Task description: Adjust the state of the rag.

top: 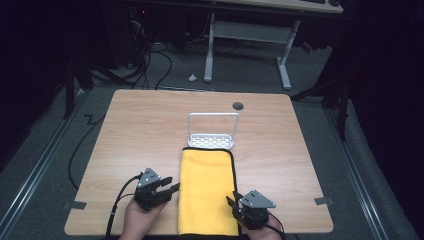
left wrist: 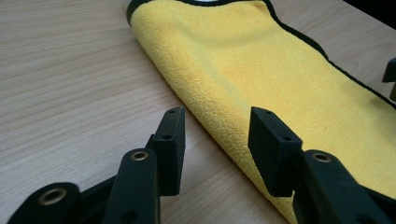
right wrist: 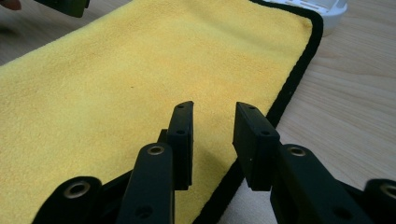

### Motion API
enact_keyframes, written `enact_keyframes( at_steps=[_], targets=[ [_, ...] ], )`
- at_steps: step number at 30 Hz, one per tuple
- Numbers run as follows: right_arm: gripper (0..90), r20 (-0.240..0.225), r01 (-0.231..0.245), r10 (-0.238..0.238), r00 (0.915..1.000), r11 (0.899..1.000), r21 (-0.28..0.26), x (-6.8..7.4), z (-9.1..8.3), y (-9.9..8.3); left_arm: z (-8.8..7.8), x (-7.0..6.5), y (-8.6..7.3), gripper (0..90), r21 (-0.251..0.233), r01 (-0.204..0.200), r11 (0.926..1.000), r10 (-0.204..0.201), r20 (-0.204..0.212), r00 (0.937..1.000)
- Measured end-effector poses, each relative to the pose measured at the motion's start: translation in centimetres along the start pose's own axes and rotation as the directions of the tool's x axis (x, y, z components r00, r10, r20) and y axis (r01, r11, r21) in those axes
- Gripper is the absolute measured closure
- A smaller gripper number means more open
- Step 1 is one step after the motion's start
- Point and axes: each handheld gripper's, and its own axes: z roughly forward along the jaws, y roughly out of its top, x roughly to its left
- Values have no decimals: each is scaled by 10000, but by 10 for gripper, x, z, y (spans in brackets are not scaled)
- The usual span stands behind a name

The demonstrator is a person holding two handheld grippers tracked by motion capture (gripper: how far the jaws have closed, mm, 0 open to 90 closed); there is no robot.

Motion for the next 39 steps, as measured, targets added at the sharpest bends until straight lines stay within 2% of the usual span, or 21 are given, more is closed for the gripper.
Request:
enact_keyframes(
  at_steps=[5, 9, 13, 17, 19, 21, 22, 27, 32, 34, 36, 39],
  targets=[
    [693, -15, -46, 46, 10000, 10000, 48, -3, 3, 0, 3, -3, -1, 566, 75, -132, 9999, 132, 4, 9999],
    [753, -81, -28, 30, 10000, 9998, 194, -8, 12, 4, 8, -8, 1, 566, 145, -241, 9996, 240, 44, 9997],
    [846, -47, -282, 283, 9996, 9993, 234, -22, 24, 15, 17, -11, 8, 569, 226, -340, 9992, 341, -26, 9994],
    [869, 103, -511, 508, 9987, 9979, 388, -36, 40, 26, 28, -10, 23, 580, 269, -506, 9984, 512, -233, 9984],
    [868, 224, -568, 560, 9982, 9977, 366, -42, 49, 30, 33, -10, 31, 631, 353, -640, 9973, 651, -314, 9974],
    [867, 244, -545, 534, 9983, 9975, 439, -46, 57, 33, 39, -8, 38, 747, 465, -643, 9968, 660, -354, 9972],
    [867, 263, -587, 573, 9980, 9967, 553, -48, 62, 35, 42, -8, 41, 773, 564, -706, 9959, 731, -445, 9963],
    [868, 474, -497, 457, 9978, 9951, 860, -52, 76, 43, 57, -7, 50, 815, 972, -853, 9916, 925, -726, 9931],
    [870, 565, -372, 308, 9979, 9926, 1160, -50, 84, 44, 65, -3, 43, 840, 1584, -934, 9829, 1091, -936, 9896],
    [870, 554, -349, 285, 9981, 9925, 1176, -50, 85, 43, 66, -2, 39, 844, 1485, -996, 9839, 1130, -845, 9900],
    [871, 595, -164, 93, 9982, 9926, 1203, -49, 84, 43, 66, -2, 39, 846, 1461, -885, 9853, 1009, -804, 9916],
    [871, 658, -142, 63, 9978, 9927, 1194, -48, 84, 43, 65, -2, 39, 848, 1520, -978, 9835, 1104, -767, 9909]
  ],
)
